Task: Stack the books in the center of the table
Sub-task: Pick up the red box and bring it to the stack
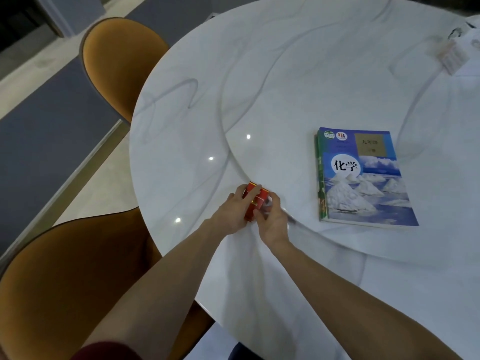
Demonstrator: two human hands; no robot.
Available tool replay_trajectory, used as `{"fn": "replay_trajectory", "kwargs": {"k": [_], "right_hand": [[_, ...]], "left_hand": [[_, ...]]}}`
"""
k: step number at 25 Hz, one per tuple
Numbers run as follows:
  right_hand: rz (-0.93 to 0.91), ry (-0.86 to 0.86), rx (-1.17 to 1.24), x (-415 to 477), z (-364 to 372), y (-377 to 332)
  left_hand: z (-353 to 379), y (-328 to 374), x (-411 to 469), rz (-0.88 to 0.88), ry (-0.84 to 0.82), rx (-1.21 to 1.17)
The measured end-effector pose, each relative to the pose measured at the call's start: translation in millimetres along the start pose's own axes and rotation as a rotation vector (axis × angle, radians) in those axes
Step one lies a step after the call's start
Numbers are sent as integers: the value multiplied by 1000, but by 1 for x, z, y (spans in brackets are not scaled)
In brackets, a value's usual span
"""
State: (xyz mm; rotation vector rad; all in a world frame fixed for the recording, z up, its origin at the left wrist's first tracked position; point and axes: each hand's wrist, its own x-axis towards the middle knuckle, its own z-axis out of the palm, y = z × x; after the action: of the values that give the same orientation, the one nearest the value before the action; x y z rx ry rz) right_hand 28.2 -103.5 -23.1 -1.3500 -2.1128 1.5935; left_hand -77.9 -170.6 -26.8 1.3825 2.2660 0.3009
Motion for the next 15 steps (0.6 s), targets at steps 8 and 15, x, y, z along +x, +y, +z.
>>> {"fn": "replay_trajectory", "kwargs": {"k": [8, 15], "right_hand": [[33, -15, 110, 1, -7, -7], [1, -35, 106, -2, -49, -15]], "left_hand": [[-6, 1, -6, 20, 7, -73], [-27, 25, -4, 120, 62, -2]]}}
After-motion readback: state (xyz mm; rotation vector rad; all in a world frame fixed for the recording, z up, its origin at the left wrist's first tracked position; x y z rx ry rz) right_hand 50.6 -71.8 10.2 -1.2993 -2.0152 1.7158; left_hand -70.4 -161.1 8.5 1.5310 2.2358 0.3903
